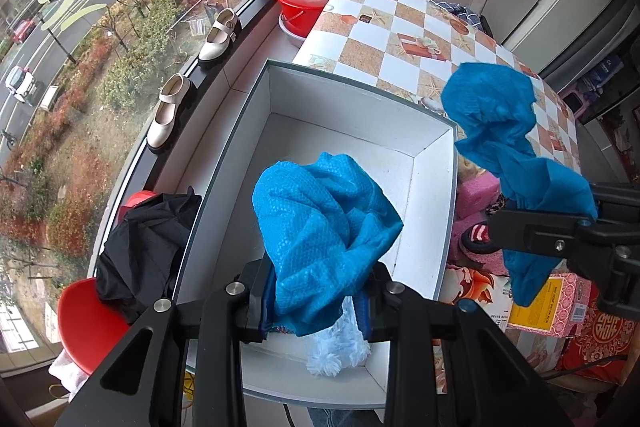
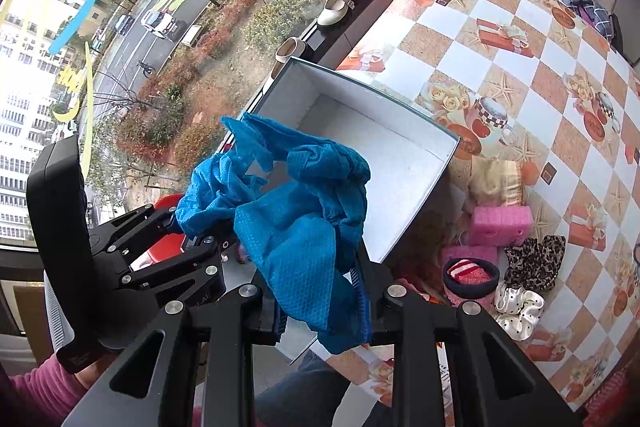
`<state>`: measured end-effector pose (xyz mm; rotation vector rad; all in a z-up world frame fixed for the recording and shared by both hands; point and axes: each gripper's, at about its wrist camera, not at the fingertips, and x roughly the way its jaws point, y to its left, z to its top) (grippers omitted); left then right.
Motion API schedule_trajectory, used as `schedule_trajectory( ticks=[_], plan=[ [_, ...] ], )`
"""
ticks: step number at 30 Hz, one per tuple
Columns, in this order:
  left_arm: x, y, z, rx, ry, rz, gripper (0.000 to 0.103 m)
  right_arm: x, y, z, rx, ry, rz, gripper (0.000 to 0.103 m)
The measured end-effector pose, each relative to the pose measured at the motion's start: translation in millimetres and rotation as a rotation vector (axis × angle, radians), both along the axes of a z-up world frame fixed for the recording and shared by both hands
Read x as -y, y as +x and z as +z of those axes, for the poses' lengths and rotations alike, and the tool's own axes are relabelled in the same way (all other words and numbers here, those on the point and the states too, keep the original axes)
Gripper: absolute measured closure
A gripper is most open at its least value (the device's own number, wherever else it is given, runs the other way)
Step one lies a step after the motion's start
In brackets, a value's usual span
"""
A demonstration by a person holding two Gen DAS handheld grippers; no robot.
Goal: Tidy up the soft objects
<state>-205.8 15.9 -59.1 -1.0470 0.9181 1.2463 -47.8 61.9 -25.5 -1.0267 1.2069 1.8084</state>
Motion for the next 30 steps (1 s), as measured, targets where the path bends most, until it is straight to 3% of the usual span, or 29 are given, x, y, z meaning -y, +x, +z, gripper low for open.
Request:
schedule_trajectory(
  ticks=[30],
  plan=[
    [-18.3, -11.4, -16.1, -0.047, -0.007, 0.012, 0.069, -19.9, -24.1, -10.4, 0.033, -0.014, 0.041, 0.074]
  ],
)
